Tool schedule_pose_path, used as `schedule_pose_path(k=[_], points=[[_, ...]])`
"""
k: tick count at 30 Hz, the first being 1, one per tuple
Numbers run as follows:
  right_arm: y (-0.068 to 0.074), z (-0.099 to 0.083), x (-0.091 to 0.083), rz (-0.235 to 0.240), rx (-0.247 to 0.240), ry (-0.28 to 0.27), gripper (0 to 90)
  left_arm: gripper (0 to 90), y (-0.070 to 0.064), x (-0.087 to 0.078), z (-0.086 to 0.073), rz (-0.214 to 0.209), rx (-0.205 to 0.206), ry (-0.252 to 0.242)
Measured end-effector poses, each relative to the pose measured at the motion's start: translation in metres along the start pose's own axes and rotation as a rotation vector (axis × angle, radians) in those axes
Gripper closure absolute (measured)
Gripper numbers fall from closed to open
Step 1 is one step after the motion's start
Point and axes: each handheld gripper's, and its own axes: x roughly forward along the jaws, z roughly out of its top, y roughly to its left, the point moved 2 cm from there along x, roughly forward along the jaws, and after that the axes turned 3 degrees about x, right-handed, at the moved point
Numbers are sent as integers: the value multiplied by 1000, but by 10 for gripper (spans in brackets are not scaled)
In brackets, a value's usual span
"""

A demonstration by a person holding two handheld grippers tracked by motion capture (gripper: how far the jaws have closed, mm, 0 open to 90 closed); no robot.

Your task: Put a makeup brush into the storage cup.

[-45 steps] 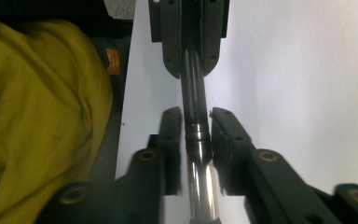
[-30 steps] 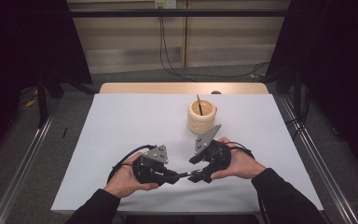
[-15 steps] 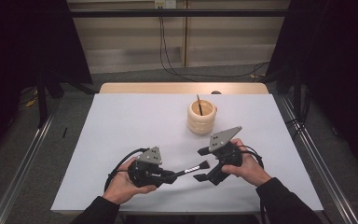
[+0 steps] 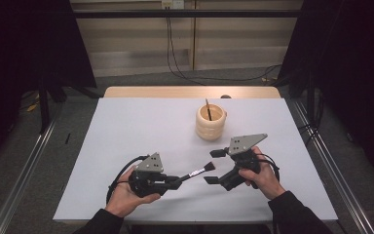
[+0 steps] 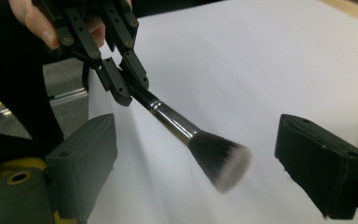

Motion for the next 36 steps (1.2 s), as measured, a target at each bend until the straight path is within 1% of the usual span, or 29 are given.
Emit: schedule_pose_path(k=[1, 2, 3, 5, 7, 8, 9, 10, 12, 13, 14, 15, 16, 17, 18, 20, 21, 22, 23, 25, 27, 28, 29, 30, 31, 32, 33, 35, 36], points=[[0, 1, -1, -8, 8, -15, 134, 795, -1, -1, 1, 0, 4, -7], [0, 2, -3, -13, 9, -26, 139, 795, -1, -2, 1, 11, 4, -18], [0, 2, -5, -17, 8, -38, 139, 795, -2, -3, 2, 5, 1, -26], [0, 2, -9, -27, 23, -74, 139, 795, -2, -4, 2, 16, 8, -26], [-1, 2, -11, -37, 33, -87, 139, 795, -1, -5, 2, 14, -2, -42], [-1, 2, -13, -29, 44, -90, 139, 795, -1, -6, 3, 10, -4, -58], [-1, 2, -15, -29, 36, -96, 138, 795, -2, -6, 3, 20, -5, -64], [-1, 2, -17, -39, 25, -119, 138, 795, -2, -6, 4, 26, -1, -66], [-1, 0, -20, -26, 23, -144, 132, 795, -2, -5, 4, 34, 0, -78], [-1, -2, -20, -35, 26, -145, 125, 795, -2, -5, 4, 35, 3, -79], [-2, -3, -20, -33, 27, -144, 125, 795, -3, -4, 4, 45, 7, -86], [-3, -4, -20, -32, 31, -148, 126, 795, -3, -4, 4, 41, 2, -100], [-3, -5, -21, -33, 39, -170, 127, 795, -4, -4, 4, 49, 4, -101], [-5, -6, -21, -31, 36, -198, 122, 795, -4, -4, 5, 53, 5, -104], [-6, -7, -20, -14, 28, -215, 110, 795, -4, -4, 5, 53, 6, -110], [-6, -8, -19, -4, 40, -208, 89, 795, -4, -6, 5, 67, 8, -124], [-6, -8, -19, 3, 45, -204, 90, 795, -4, -6, 5, 62, 11, -136], [-5, -9, -18, 6, 39, -201, 87, 795, -5, -7, 5, 72, 13, -137], [-5, -9, -17, -9, 34, -205, 80, 795, -5, -7, 5, 70, 12, -143], [-5, -8, -16, -13, 27, -213, 75, 795, -6, -7, 5, 75, 17, -166], [-5, -8, -15, -6, 45, -215, 46, 795, -8, -8, 6, 87, 21, -188], [-4, -8, -14, -1, 50, -212, 40, 794, -9, -9, 7, 83, 25, -191], [-2, -8, -13, -23, 54, -212, 39, 795, -10, -9, 7, 89, 36, -197], [-1, -8, -13, -39, 59, -215, 41, 795, -11, -10, 7, 90, 34, -202], [0, -8, -13, -32, 57, -220, 41, 794, -11, -10, 7, 76, 35, -218], [0, -7, -14, -19, 59, -227, 40, 795, -11, -11, 8, 90, 34, -225], [1, -7, -15, 6, 58, -239, 37, 795, -11, -10, 8, 73, 30, -245], [2, -7, -15, 18, 60, -247, 36, 795, -12, -10, 9, 88, 33, -250], [2, -7, -14, 8, 62, -248, 32, 794, -12, -9, 9, 78, 31, -257]])
